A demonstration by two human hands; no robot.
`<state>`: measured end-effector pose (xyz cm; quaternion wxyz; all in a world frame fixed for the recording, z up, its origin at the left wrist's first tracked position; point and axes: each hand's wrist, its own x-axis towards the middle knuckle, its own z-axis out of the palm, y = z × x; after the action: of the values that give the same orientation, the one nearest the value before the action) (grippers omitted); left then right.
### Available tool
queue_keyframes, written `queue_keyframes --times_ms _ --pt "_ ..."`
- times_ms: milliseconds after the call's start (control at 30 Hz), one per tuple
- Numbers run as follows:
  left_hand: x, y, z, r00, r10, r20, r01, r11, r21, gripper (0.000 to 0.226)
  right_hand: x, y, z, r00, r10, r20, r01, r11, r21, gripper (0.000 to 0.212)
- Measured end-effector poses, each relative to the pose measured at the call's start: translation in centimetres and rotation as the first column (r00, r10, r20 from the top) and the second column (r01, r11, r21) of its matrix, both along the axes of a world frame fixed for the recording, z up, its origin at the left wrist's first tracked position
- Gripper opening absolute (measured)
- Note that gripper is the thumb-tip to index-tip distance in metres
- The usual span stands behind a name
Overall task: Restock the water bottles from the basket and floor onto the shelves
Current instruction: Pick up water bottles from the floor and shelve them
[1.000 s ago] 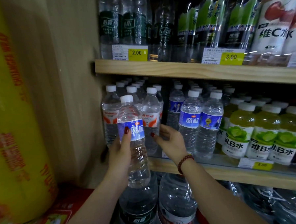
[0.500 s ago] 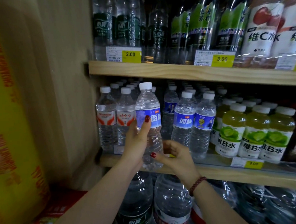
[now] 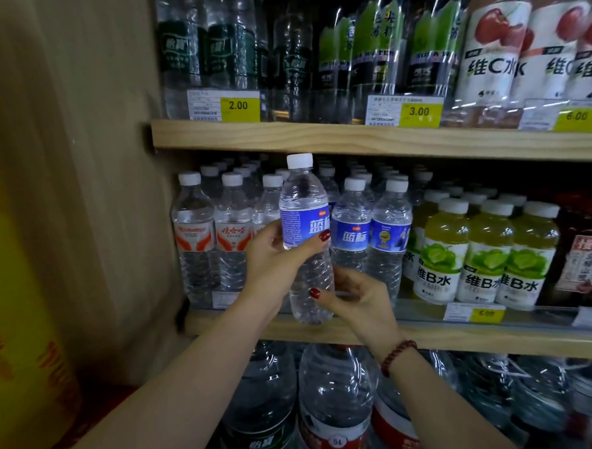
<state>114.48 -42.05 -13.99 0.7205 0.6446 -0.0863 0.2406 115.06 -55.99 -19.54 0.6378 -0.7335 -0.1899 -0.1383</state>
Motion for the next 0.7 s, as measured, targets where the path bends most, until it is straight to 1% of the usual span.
queue_keyframes --times_ms 33,100,167,200,233,267,333,400,500,600,700 --pt "0.1 -0.1 0.0 1.0 0.006 0.005 -0.006 1.0 0.001 0.028 0.4 -0.5 -0.4 0.999 -0.044 0.014 0.045 0.998 -0.033 0.027" --pt "0.4 -0.3 -0.1 1.0 0.02 0.01 -0.02 1.0 0.01 0.032 1.2 -1.9 -1.4 0.975 -0.205 0.085 0.215 0.968 -0.13 0.027" --pt "0.6 -0.4 -0.1 0.999 0.035 0.011 -0.035 0.999 0.032 0.036 1.7 -3.3 -2.8 0.897 -0.389 0.212 0.435 0.865 -0.252 0.029" --pt "0.8 -0.4 -0.1 0.999 0.042 0.014 -0.043 0.998 0.039 0.036 1.9 -3.9 -3.4 0.854 -0.446 0.266 0.514 0.802 -0.305 0.029" --pt "0.9 -0.5 -0.1 0.999 0.05 0.017 -0.05 0.998 0.043 0.037 2.1 -4.3 -3.8 0.83 -0.473 0.295 0.555 0.752 -0.356 0.028" --pt "1.0 -0.5 -0.1 0.998 0.057 0.02 -0.058 0.997 0.046 0.037 2.3 -4.5 -4.2 0.823 -0.48 0.303 0.567 0.72 -0.4 0.025" --pt "1.1 -0.7 -0.2 0.997 0.072 0.029 -0.073 0.996 0.044 0.038 2.6 -4.4 -4.6 0.824 -0.482 0.299 0.567 0.694 -0.444 0.017" --pt "1.1 -0.9 -0.4 0.996 0.083 0.041 -0.085 0.996 0.034 0.038 2.9 -4.1 -4.5 0.813 -0.51 0.282 0.583 0.706 -0.403 0.012" --pt "1.0 -1.1 -0.5 0.993 0.098 0.058 -0.099 0.995 0.018 0.038 3.3 -3.8 -4.4 0.81 -0.528 0.254 0.586 0.727 -0.358 0.017" --pt "0.9 -1.2 -0.6 0.993 0.096 0.067 -0.096 0.995 -0.014 0.045 3.3 -3.9 -4.5 0.814 -0.511 0.275 0.58 0.741 -0.339 0.026" --pt "0.9 -1.2 -0.7 0.992 0.098 0.08 -0.095 0.994 -0.047 0.05 3.3 -3.9 -4.7 0.811 -0.505 0.295 0.582 0.75 -0.314 0.029"
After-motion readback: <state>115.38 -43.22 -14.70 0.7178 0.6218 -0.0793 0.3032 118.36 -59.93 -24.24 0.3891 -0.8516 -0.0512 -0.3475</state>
